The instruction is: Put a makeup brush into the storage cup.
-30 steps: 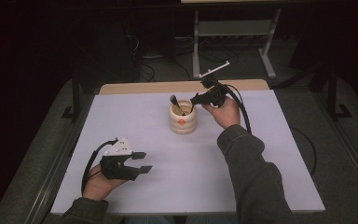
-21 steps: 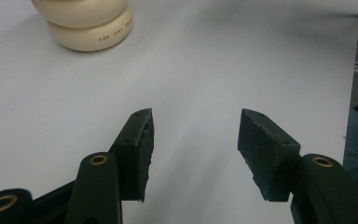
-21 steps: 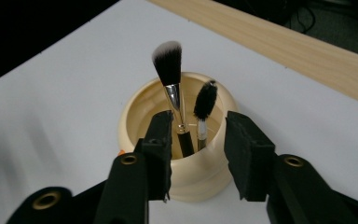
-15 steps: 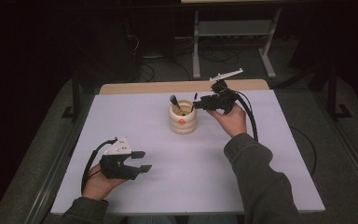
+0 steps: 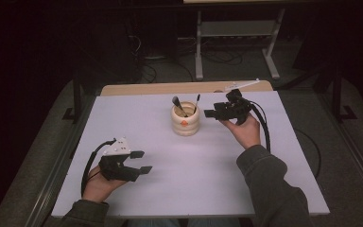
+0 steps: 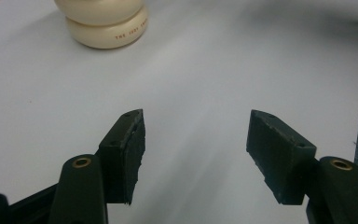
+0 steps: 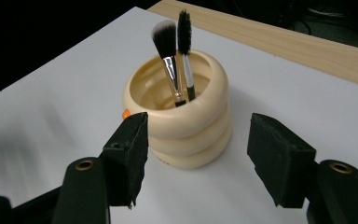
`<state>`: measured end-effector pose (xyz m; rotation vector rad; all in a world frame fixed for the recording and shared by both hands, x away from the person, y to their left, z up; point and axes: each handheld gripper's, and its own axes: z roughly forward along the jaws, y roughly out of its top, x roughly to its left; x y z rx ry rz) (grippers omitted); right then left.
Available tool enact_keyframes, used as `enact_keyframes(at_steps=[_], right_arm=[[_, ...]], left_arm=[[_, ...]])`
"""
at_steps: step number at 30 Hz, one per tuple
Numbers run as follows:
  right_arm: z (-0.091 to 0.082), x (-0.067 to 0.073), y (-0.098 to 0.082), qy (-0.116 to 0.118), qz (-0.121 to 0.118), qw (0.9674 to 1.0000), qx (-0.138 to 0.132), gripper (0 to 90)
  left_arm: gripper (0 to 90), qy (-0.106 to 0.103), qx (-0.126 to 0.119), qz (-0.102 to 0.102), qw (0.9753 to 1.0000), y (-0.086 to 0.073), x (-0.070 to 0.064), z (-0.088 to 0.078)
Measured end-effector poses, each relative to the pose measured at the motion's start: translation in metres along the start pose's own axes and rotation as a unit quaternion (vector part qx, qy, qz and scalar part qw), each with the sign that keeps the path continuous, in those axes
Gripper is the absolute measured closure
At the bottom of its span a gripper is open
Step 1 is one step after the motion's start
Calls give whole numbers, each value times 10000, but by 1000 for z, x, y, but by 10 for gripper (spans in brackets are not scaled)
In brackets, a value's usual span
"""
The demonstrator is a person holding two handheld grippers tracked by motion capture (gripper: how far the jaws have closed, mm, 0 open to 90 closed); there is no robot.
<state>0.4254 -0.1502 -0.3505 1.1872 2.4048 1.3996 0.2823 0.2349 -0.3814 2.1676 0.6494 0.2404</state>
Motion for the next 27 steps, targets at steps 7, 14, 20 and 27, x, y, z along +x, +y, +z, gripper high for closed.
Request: enact_keyframes(at_steps=[7,14,20,27], right_arm=[[-9,-2,-7,-3,2,10000,-17,352],[-14,-3,-12,-3,15,10000,-13,348],[-17,-2,-18,-52,-37,10000,33,349],[-22,0,-25,-44,-75,10000,-7,353]], left_arm=[[350,67,-24,-46,10000,0,2,-2],[328,95,-42,-79,9999,0,3,-2],[308,139,-45,-125,9998,-1,4,-2],[287,191,-87,-205,9996,-3,5,-2]])
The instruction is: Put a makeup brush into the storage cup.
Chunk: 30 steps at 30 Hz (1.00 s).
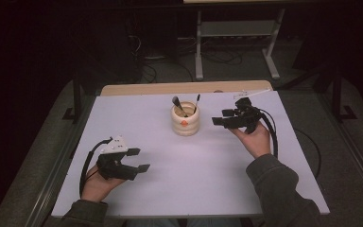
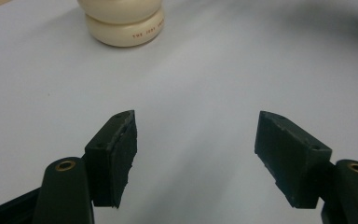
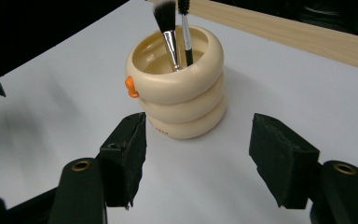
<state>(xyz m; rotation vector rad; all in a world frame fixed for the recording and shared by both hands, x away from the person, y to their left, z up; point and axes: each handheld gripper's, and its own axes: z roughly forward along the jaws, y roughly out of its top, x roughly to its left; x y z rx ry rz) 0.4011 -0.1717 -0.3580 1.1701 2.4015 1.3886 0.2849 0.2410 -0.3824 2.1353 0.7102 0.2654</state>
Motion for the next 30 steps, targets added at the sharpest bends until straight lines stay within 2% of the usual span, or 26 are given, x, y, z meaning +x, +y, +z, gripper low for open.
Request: enact_keyframes(at_steps=[21,27,30], right_arm=[[-11,7,-25,20,-73,10000,21,348],[-16,9,-31,21,-107,9999,-52,351],[-22,11,-35,26,-143,9998,-161,352]], left_arm=[[275,134,-59,-74,9999,-2,3,-2],[266,210,-48,-192,9996,-3,4,-1],[265,242,-49,-136,9996,-3,5,-2]])
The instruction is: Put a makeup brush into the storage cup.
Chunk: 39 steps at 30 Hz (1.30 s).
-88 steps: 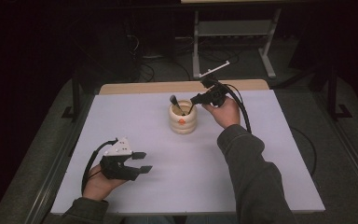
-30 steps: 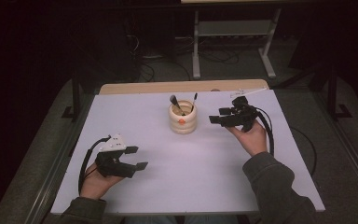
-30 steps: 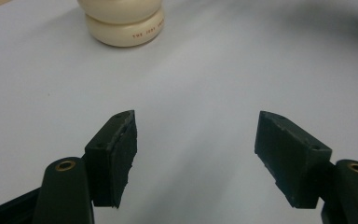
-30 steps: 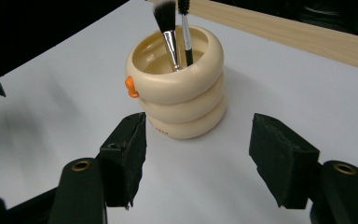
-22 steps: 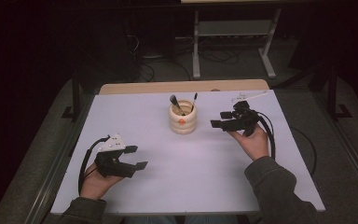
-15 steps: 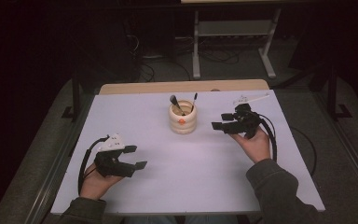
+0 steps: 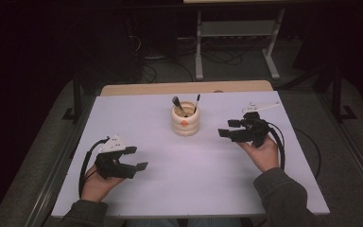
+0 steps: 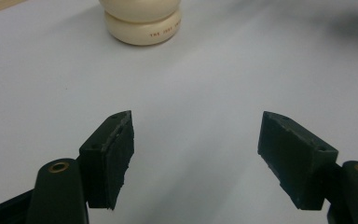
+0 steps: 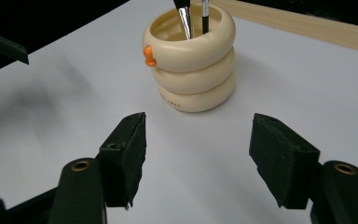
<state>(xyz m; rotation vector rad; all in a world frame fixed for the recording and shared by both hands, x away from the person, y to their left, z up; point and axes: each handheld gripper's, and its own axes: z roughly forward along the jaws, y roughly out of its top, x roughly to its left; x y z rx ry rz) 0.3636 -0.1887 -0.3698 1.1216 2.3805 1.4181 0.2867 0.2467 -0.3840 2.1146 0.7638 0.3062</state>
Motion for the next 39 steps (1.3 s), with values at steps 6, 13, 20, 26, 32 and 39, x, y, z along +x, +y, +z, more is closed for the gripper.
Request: enact_keyframes(at_steps=[6,13,20,26,32,39], right_arm=[[-5,5,-6,-14,-142,9999,0,348],[-8,9,-20,88,-81,9999,-69,335],[-12,16,-33,49,-159,9999,28,325],[-19,16,-47,6,-136,9999,32,323],[-23,17,-55,6,-81,10000,-12,312],[-26,17,-68,-64,-59,9999,80,307]], left_arm=[[255,32,-31,-28,10000,0,1,-1],[243,65,-101,-102,9999,-1,3,-2],[241,122,-155,-154,9997,-3,3,-3],[238,127,-139,-149,9997,-4,4,-2],[228,111,-115,-196,9997,-5,3,-1],[228,108,-131,-228,9996,-7,0,-1]])
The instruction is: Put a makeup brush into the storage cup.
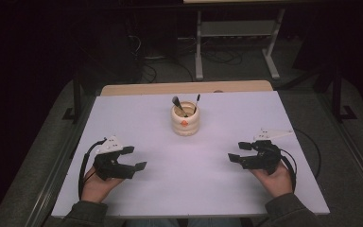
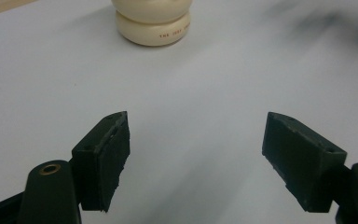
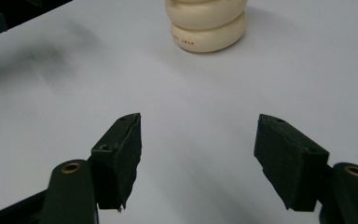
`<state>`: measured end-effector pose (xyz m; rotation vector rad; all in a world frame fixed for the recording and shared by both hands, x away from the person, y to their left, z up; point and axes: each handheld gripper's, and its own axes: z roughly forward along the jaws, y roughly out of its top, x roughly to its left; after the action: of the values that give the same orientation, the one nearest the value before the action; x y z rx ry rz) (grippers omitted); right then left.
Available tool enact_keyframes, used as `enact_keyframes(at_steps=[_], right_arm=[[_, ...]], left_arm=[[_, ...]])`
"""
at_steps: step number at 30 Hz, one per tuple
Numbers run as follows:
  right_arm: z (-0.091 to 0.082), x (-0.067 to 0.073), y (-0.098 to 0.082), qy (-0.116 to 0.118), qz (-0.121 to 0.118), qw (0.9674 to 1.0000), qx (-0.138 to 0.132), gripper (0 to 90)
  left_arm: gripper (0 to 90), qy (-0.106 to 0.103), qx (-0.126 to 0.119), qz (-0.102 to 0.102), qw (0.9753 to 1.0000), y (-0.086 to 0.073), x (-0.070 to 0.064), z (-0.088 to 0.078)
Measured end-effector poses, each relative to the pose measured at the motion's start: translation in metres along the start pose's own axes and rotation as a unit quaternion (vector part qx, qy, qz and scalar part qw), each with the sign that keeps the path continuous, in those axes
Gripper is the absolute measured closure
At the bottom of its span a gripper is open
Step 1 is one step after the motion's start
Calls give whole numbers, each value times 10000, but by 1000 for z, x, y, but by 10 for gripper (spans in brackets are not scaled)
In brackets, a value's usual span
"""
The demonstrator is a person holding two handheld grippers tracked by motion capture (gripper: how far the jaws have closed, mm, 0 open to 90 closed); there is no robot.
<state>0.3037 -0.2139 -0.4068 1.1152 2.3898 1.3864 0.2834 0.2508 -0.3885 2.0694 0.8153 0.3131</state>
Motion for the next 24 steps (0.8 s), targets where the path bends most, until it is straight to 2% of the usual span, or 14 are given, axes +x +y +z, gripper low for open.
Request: enact_keyframes(at_steps=[8,15,18,21,24], right_arm=[[-3,0,-10,-34,32,10000,14,294],[-8,-2,-18,-51,157,9999,-27,290],[-10,-1,-20,-55,156,9999,-51,288],[-13,0,-22,-59,168,9998,-63,286],[-14,1,-25,-92,139,9998,-76,284]], left_arm=[[226,-32,64,17,10000,-4,0,0],[226,-55,125,37,9999,-8,-3,0],[226,-59,159,58,9998,-10,-3,1],[226,-62,130,-17,9999,-11,-5,1],[226,-77,155,26,9998,-12,-5,0]])
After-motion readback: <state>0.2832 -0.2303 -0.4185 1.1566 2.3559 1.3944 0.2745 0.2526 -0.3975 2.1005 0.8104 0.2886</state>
